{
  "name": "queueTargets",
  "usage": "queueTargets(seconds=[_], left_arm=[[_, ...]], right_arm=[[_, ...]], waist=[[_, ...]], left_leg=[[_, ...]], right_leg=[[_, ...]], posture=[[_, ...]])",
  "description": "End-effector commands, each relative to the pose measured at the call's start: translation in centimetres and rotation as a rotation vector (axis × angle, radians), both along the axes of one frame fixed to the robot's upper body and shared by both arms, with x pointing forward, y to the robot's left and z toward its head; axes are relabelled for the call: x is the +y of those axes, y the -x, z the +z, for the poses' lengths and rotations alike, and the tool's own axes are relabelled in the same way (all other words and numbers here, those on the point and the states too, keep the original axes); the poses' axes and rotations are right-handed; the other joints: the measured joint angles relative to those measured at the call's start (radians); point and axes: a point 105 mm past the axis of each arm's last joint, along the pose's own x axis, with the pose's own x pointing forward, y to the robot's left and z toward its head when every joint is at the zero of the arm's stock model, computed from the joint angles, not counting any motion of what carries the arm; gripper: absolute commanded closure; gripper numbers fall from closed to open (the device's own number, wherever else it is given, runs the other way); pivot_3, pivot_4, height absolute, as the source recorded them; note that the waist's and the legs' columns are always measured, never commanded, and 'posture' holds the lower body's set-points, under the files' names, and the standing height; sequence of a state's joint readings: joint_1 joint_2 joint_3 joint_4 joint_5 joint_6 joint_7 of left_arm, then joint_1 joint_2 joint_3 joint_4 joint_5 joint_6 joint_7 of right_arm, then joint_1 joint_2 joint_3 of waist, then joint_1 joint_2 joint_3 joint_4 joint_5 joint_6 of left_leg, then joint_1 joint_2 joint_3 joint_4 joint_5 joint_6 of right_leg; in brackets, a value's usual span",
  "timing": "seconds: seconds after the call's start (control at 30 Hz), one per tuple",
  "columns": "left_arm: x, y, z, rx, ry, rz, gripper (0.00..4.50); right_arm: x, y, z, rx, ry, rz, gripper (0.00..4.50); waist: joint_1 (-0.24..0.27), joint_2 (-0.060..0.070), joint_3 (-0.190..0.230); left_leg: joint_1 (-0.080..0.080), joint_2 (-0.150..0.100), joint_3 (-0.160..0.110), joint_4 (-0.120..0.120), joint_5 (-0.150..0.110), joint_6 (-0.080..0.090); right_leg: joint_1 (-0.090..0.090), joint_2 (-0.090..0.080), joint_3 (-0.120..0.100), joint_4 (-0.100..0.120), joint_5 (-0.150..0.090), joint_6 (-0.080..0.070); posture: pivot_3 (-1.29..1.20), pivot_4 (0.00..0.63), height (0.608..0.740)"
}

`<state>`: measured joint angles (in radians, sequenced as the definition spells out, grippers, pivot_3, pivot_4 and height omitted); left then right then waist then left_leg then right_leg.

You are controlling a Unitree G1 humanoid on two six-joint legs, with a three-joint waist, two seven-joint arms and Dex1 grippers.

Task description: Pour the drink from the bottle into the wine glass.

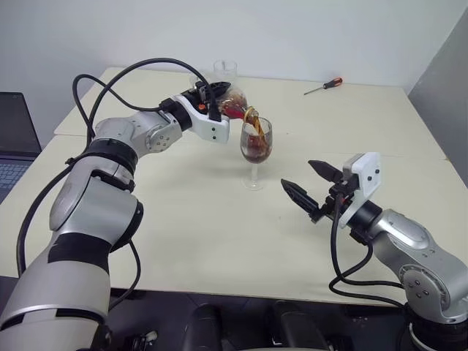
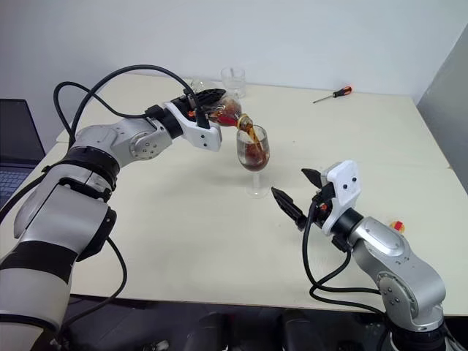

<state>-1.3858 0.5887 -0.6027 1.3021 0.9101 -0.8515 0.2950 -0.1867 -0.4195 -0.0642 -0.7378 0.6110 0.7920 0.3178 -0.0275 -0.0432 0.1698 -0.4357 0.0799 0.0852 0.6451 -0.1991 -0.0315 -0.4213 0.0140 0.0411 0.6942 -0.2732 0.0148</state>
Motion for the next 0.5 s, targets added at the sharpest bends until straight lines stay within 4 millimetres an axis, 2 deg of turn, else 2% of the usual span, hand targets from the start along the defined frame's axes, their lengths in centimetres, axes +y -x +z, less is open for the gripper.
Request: queueTargets(seconds=[0.03,0.23,0.37,0.5], left_arm=[[-0.1,0.2,2.7,-0.078,0.018,-0.010,3.74],[0.1,0.2,2.8,-0.069,0.031,-0.003,3.74],[0.8,0.1,3.1,0.025,0.206,-0.003,3.74],[1.1,0.1,3.0,0.098,0.305,-0.007,3.74]], right_arm=[[0.2,0.3,0.8,-0.042,-0.001,0.016,0.00],[0.3,0.4,0.7,-0.040,0.000,0.026,0.00],[0.4,0.3,0.5,-0.034,-0.010,0.033,0.00],[0.5,0.3,0.4,-0.028,-0.016,0.045,0.00]], waist=[[0.000,0.000,0.000],[0.000,0.000,0.000],[0.000,0.000,0.000],[0.000,0.000,0.000]], left_leg=[[0.000,0.000,0.000,0.000,0.000,0.000],[0.000,0.000,0.000,0.000,0.000,0.000],[0.000,0.000,0.000,0.000,0.000,0.000],[0.001,0.000,0.000,0.000,0.000,0.000]], right_leg=[[0.000,0.000,0.000,0.000,0.000,0.000],[0.000,0.000,0.000,0.001,0.000,0.000],[0.000,0.000,0.000,0.002,0.000,-0.001],[0.000,0.000,0.000,0.002,0.000,-0.001]], posture=[[0.00,0.150,0.740],[0.00,0.150,0.740],[0.00,0.150,0.740],[0.00,0.150,0.740]])
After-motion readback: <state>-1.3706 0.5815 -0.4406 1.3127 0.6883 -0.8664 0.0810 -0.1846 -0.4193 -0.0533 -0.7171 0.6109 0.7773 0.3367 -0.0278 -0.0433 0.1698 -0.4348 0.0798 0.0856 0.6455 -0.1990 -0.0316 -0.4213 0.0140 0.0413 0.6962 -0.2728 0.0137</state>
